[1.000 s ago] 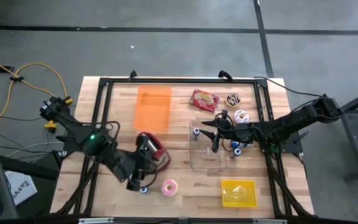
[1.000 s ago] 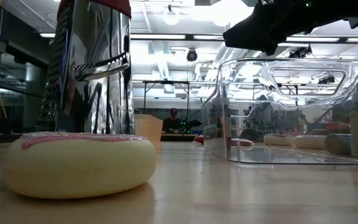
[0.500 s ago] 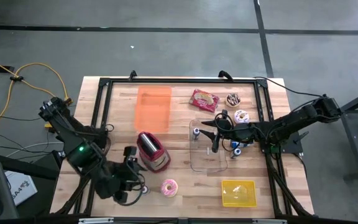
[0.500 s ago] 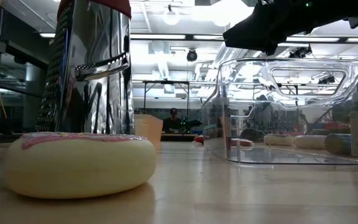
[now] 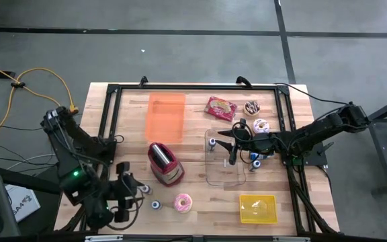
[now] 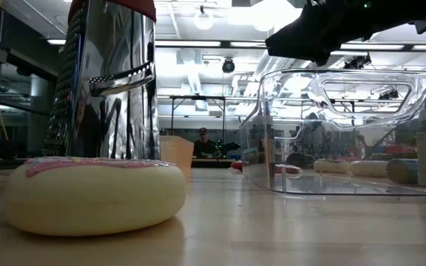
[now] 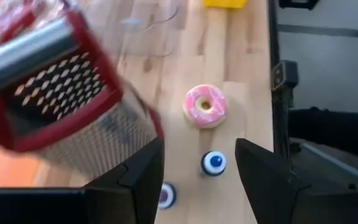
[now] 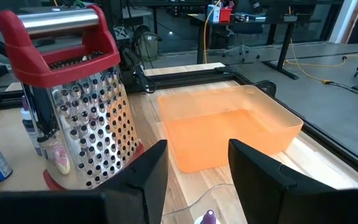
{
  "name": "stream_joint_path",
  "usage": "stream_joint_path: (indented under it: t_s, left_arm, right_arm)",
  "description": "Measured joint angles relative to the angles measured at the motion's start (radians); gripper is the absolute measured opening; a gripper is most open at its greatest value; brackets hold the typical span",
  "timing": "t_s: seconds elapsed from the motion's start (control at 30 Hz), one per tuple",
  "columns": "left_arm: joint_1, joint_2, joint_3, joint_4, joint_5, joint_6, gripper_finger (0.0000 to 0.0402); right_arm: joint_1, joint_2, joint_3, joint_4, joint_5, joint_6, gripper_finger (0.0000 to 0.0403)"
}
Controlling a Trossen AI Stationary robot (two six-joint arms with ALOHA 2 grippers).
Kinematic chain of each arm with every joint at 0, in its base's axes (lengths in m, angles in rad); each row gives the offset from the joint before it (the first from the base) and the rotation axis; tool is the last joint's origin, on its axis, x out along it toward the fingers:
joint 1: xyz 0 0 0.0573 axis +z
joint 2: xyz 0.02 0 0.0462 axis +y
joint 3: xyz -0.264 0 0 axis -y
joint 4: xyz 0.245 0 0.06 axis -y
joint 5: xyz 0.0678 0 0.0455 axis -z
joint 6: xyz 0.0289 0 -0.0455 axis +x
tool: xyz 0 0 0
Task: Pick & Place Food Item
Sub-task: Put the purple food coloring bottle into the transparent bin
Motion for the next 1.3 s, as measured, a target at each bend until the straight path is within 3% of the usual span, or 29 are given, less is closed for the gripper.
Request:
stream_joint_path:
  t_s: [0.17, 0.3, 0.53, 0.9, 1.3]
  left_arm:
    - [0.005, 0.035, 0.000, -0.158, 0.020, -0.175, 0.0189]
    - [0.024, 0.071, 0.000, -0.199, 0.030, -0.168, 0.0189]
    - [0.088, 0.137, 0.000, -0.174, 0.100, -0.004, 0.0189]
    - [0.086, 0.114, -0.126, -0.050, 0.103, 0.011, 0.0189]
    - [-0.052, 0.047, -0.304, 0.030, 0.013, -0.198, 0.0189]
  right_arm:
    - [0.000, 0.000, 0.000, -0.002, 0.000, 0.000, 0.0155]
    - [0.000, 0.000, 0.000, -0.004, 0.000, 0.000, 0.0155]
    - [0.000, 0.000, 0.000, -0.004, 0.000, 0.000, 0.0155]
    - [0.000, 0.000, 0.000, -0.004, 0.000, 0.000, 0.0155]
    - [0.000, 0.000, 0.000, -0.006, 0.000, 0.000, 0.0155]
